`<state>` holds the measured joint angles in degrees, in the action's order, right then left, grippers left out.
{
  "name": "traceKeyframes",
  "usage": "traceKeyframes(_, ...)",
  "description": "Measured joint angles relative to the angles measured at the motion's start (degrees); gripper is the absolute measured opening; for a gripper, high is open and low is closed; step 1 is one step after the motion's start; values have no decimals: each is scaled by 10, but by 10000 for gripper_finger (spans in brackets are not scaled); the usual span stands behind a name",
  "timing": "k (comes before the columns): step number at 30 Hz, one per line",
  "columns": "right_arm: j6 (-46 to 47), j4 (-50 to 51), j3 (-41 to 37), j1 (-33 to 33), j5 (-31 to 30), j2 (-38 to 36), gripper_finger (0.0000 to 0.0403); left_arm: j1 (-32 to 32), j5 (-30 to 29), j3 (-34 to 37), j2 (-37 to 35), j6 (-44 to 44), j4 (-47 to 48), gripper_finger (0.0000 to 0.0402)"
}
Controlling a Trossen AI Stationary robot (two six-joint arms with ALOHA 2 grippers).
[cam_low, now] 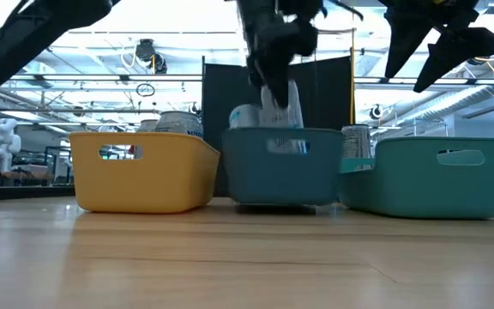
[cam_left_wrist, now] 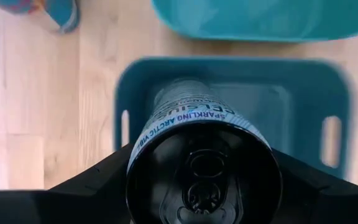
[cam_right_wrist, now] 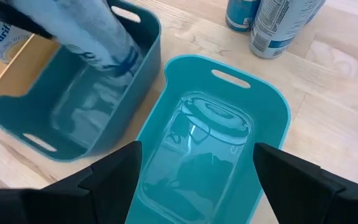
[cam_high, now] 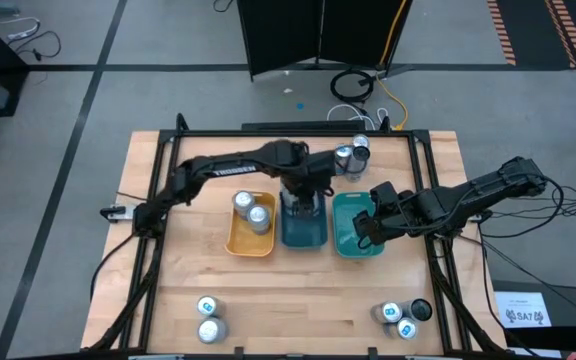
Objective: Sort soda cans
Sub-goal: Put the white-blue soda can into the blue bin
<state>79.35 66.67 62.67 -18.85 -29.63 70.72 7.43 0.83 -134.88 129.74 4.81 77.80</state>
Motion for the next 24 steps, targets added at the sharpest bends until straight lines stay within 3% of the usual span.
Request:
traceKeyframes(15, -10, 0, 0, 0, 0, 0, 299, 0, -49, -1, 9, -14, -7, 272)
traceKeyframes(24, -10, 0, 0, 0, 0, 0, 299, 0, -50, 0, 27, -14, -3, 272)
